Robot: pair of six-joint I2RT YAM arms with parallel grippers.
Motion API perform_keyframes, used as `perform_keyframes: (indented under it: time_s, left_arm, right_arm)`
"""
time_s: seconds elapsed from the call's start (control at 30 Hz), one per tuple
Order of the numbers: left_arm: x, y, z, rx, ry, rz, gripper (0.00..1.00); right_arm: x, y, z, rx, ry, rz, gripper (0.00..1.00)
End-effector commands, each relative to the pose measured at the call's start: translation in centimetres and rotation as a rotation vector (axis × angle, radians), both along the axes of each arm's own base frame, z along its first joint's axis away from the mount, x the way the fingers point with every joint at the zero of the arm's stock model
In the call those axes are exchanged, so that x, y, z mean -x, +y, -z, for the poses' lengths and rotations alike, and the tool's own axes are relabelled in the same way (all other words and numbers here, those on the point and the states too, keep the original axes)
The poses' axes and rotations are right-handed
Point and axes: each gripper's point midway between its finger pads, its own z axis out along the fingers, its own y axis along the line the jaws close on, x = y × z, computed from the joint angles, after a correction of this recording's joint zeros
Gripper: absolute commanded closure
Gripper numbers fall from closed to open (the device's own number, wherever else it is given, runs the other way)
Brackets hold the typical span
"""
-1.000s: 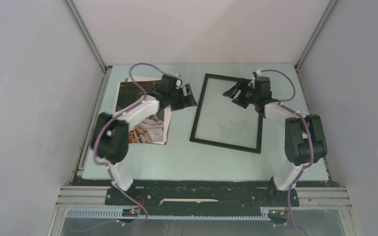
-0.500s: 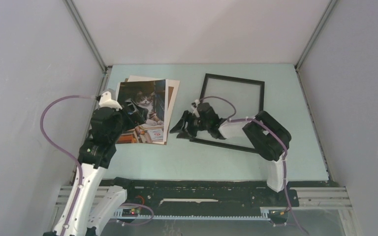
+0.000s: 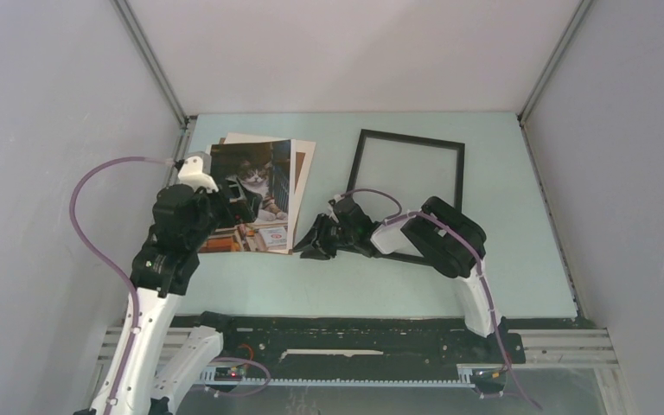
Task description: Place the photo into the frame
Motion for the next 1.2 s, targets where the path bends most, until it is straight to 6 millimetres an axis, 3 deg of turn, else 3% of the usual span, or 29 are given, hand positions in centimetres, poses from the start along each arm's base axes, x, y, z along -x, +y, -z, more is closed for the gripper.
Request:
perform_keyframes:
  time_s: [0.0,0.1,0.27,0.43,0.7,0.93,1.17]
  left_arm:
    - [-0.4,-0.1,-3.9,-0.058,-0.129,0.053,0.08]
    - [-1.0,-0.3,-3.0,-0.068,-0.133,0.059,0.08]
    - [-1.1,-0.4,-1.6,-0.087,-0.108,0.076,0.08]
    - [-0.8,-0.3,-1.4,-0.089,-0.115,0.075,0.08]
    - [-0.7,-0.4,-1.2,-0.088,-0.111,0.082,0.09]
    - [-0.7,-0.4,-1.0,-0.088,-0.106,0.085,0.09]
    - [-0.8,-0.4,-0.7,-0.089,-0.099,0.085,0.09]
  right_arm:
    - [-1.4,1.4,-0.8,-0.052,-0.024,0.016,0.58]
    - [-1.9,1.7,-0.9,-0.060,-0.034,0.020,0.67]
    - [-2.7,1.8,-0.9,-0.082,-0.024,0.023,0.68]
    - [-3.2,2.0,-0.8,-0.094,-0.026,0.019,0.69]
    - [-3.8,2.5,-1.2,-0.120,-0.028,-0.005,0.80]
    - [-4.3,3.0,-1.9,-0.137,-0.048,-0.022,0.78]
    - [-6.2,4.0,-1.6,-0.118,-0.038,-0.002,0.71]
